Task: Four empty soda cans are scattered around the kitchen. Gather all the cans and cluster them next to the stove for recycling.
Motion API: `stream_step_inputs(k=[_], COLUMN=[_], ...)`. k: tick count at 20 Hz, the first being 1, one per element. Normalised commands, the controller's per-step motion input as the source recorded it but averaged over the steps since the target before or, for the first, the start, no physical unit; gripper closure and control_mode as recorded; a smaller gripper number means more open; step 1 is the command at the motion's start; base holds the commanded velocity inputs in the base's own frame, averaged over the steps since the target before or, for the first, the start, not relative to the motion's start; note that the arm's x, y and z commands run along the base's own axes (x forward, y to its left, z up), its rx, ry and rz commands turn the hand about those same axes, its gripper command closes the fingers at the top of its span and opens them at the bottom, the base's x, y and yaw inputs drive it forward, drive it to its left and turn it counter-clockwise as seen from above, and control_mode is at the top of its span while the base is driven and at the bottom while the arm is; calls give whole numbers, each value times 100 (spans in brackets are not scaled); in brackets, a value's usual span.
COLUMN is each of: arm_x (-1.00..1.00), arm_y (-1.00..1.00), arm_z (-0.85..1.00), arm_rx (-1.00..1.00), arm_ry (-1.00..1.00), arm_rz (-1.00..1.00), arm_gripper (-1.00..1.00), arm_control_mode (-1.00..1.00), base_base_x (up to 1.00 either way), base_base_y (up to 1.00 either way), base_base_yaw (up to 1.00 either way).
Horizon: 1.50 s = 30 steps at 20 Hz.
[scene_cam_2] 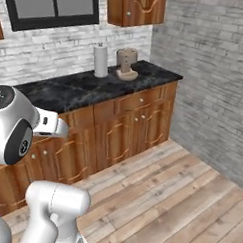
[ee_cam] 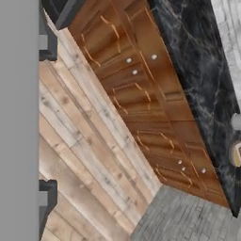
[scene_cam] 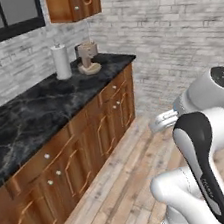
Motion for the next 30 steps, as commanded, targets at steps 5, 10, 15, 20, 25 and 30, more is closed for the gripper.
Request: stream_step_inputs(k=[5, 10, 15, 20, 25, 30], arm_x=[0, 0, 0, 0, 0, 0], arm_y=[0, 0, 0, 0, 0, 0], arm_z=[0, 0, 0, 0, 0, 0], arm_rx=[0, 0, 0, 0, 0, 0], arm_ry=[0, 0, 0, 0, 0, 0], arm_rz=[0, 0, 0, 0, 0, 0], arm_gripper=[-100, -100, -100, -100, -100, -100], arm_control_mode=[100, 100, 100, 100, 100, 100], base_base_x=[-20, -17, -12, -19, -26, -17], base_base_y=[-23, -24, -13, 0, -3, 0], base_base_yaw=[-64, -63, -63, -65, -66, -66])
